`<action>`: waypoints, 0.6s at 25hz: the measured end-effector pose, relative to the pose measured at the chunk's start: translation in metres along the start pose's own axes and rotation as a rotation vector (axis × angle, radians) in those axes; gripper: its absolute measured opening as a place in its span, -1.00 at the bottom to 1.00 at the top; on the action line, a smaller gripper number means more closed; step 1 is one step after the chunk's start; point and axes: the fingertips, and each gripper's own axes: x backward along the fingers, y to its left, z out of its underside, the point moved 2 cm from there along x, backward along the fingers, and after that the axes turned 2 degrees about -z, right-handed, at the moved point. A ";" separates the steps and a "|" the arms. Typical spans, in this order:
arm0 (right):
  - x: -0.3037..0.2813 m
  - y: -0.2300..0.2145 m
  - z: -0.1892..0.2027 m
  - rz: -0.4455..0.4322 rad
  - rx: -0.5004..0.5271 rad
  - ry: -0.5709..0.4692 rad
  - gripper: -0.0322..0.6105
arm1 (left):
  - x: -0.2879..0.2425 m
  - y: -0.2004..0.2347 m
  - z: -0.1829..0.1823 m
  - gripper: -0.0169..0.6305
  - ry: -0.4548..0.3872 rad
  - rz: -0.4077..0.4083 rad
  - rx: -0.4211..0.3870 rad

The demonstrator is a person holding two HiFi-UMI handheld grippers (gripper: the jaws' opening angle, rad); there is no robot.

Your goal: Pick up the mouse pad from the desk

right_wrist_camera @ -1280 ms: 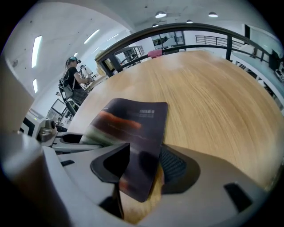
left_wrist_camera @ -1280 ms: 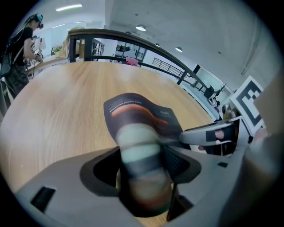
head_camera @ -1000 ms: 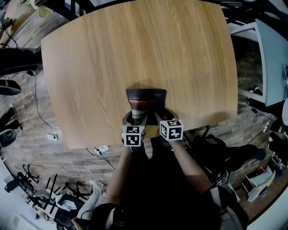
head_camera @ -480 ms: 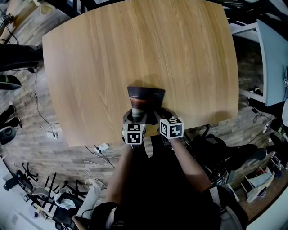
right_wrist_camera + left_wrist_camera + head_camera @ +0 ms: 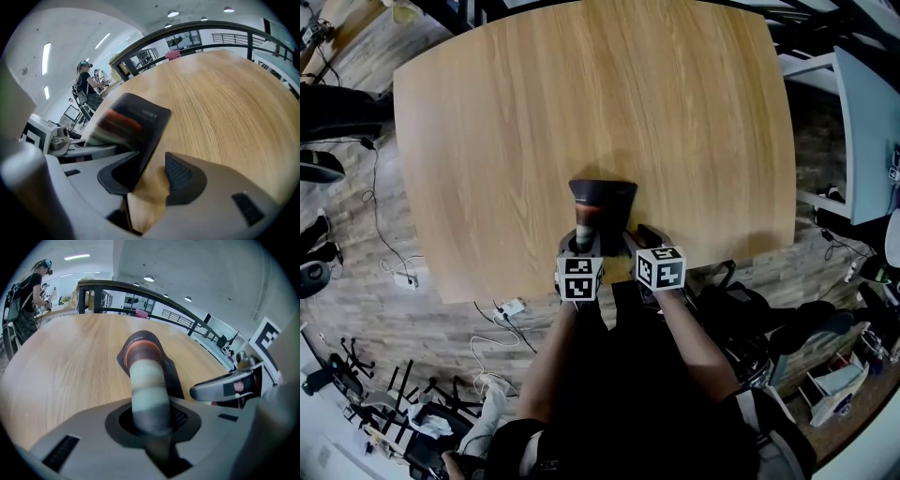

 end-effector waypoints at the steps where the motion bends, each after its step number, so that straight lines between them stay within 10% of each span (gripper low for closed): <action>1: 0.000 -0.001 0.001 0.001 0.001 -0.001 -0.33 | 0.000 0.000 0.000 -0.69 -0.008 0.003 0.005; 15: 0.016 0.011 -0.014 0.013 0.035 -0.051 -0.33 | 0.021 -0.002 -0.014 -0.80 -0.081 0.039 0.040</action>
